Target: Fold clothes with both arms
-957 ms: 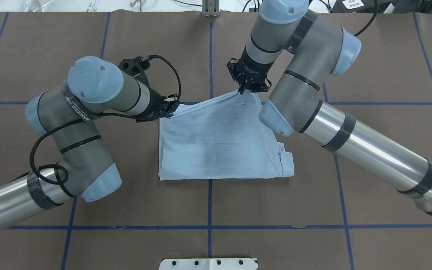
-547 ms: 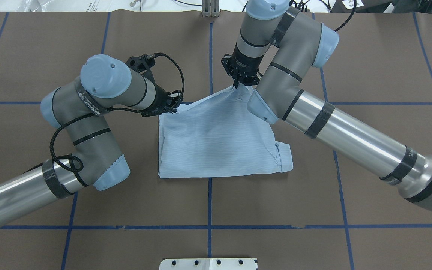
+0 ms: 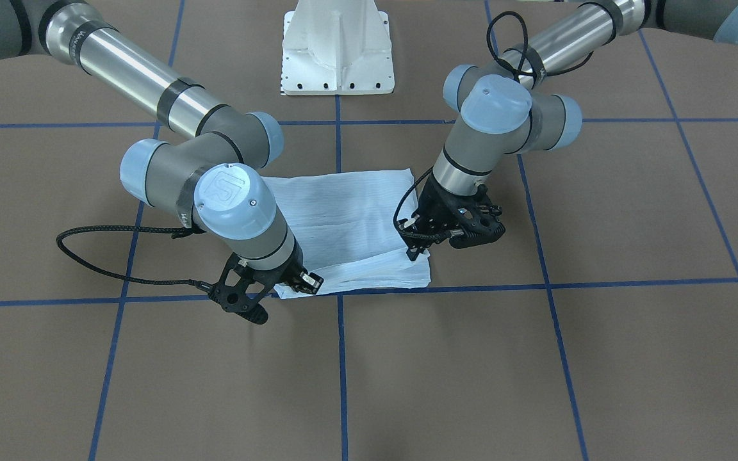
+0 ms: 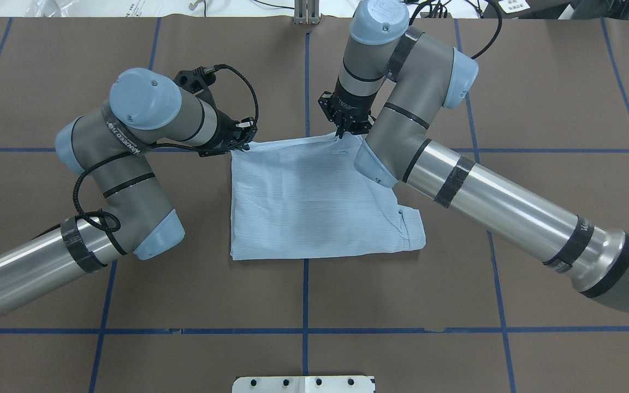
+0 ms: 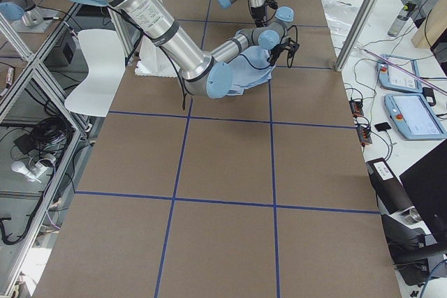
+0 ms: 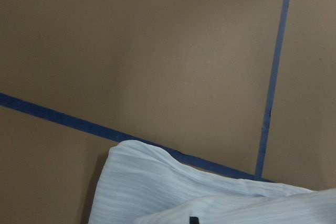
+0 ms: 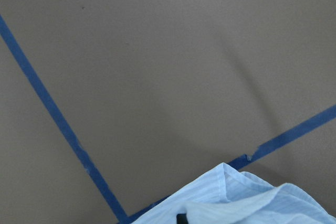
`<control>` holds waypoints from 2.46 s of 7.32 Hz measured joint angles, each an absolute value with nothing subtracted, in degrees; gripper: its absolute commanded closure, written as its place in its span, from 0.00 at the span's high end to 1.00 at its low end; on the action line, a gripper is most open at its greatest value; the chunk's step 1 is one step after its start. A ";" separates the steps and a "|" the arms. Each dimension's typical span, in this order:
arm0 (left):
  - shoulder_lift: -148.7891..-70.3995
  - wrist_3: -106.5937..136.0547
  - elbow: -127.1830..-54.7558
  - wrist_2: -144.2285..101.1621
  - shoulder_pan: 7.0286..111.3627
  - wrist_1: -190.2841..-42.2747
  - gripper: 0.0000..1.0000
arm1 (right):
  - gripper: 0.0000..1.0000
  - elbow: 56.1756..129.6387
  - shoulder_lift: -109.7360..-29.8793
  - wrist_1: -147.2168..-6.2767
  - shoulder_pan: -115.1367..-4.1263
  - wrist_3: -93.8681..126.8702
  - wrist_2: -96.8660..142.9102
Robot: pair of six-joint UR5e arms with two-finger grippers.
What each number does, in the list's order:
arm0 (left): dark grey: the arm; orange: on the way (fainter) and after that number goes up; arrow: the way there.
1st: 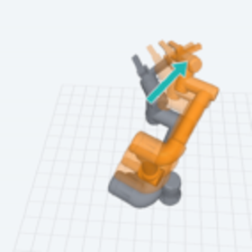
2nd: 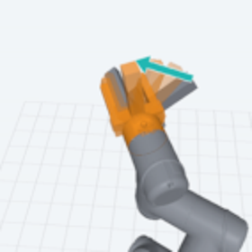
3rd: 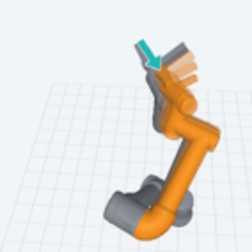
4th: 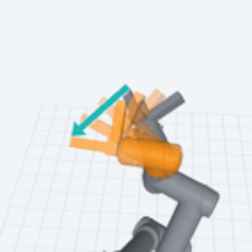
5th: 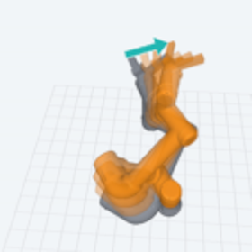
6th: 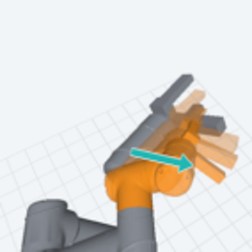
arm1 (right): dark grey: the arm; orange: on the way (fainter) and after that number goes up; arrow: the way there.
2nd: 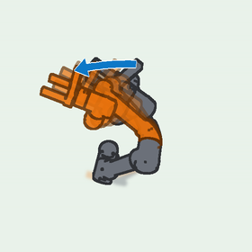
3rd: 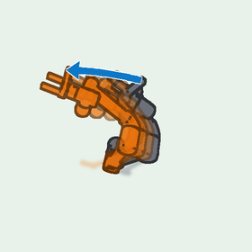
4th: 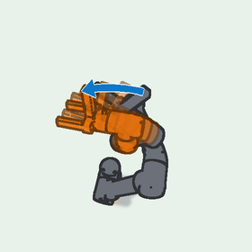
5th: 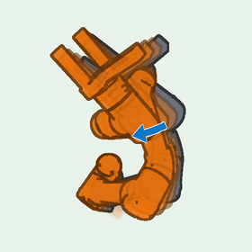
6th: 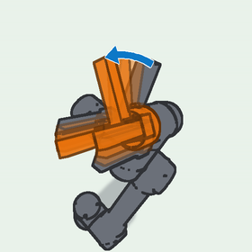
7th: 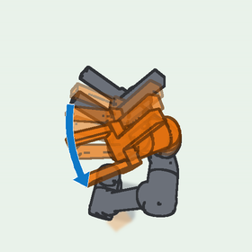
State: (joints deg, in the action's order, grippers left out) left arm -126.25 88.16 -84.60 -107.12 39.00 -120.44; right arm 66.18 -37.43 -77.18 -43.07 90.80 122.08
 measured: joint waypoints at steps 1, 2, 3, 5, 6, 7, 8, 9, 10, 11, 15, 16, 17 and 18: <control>-126.47 88.24 -82.85 -107.08 39.13 -122.28 0.68 | 0.99 66.13 -37.48 -76.72 -42.96 90.81 122.08; -126.67 88.38 -81.98 -107.04 39.15 -123.23 1.00 | 1.00 66.11 -37.57 -76.02 -42.95 90.84 122.06; -126.89 88.54 -81.63 -106.98 39.15 -123.62 1.00 | 1.00 66.10 -37.62 -75.62 -43.03 90.87 122.04; -127.13 88.66 -81.49 -106.91 39.57 -123.60 1.00 | 1.00 66.22 -37.56 -74.17 -43.64 91.09 122.22; -127.08 88.50 -81.45 -106.95 40.40 -123.39 1.00 | 1.00 66.36 -37.62 -72.21 -43.81 91.36 122.30; -126.86 88.19 -81.39 -107.05 41.43 -123.26 1.00 | 1.00 66.61 -37.74 -70.75 -43.91 91.21 122.27; -126.15 87.86 -81.45 -107.72 42.44 -123.19 1.00 | 1.00 67.28 -37.95 -70.20 -44.40 90.17 122.34; -124.23 86.28 -82.46 -110.01 44.00 -123.11 1.00 | 1.00 69.15 -38.94 -70.99 -45.82 87.62 122.74; -120.85 82.91 -85.43 -112.64 45.95 -122.90 1.00 | 1.00 72.44 -41.13 -74.29 -47.93 82.87 123.13; -116.47 78.45 -89.87 -114.46 47.99 -121.72 1.00 | 1.00 76.90 -44.16 -80.03 -50.31 75.39 123.19; -97.32 52.46 -107.30 -118.67 59.08 -111.25 1.00 | 1.00 91.10 -62.12 -94.25 -64.62 33.97 124.06; -92.31 41.71 -108.81 -121.19 64.51 -110.68 1.00 | 1.00 91.75 -66.28 -95.53 -69.45 23.47 126.39; -88.26 30.48 -108.99 -123.33 70.16 -110.49 1.00 | 1.00 91.78 -70.23 -96.26 -74.13 14.30 129.04; -85.03 19.91 -108.22 -124.59 76.02 -110.41 1.00 | 1.00 91.73 -74.20 -96.55 -78.24 6.12 130.62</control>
State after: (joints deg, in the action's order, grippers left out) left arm -85.03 19.91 -108.22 -124.59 76.02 -110.41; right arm 91.73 -74.20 -96.55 -78.24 6.12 130.62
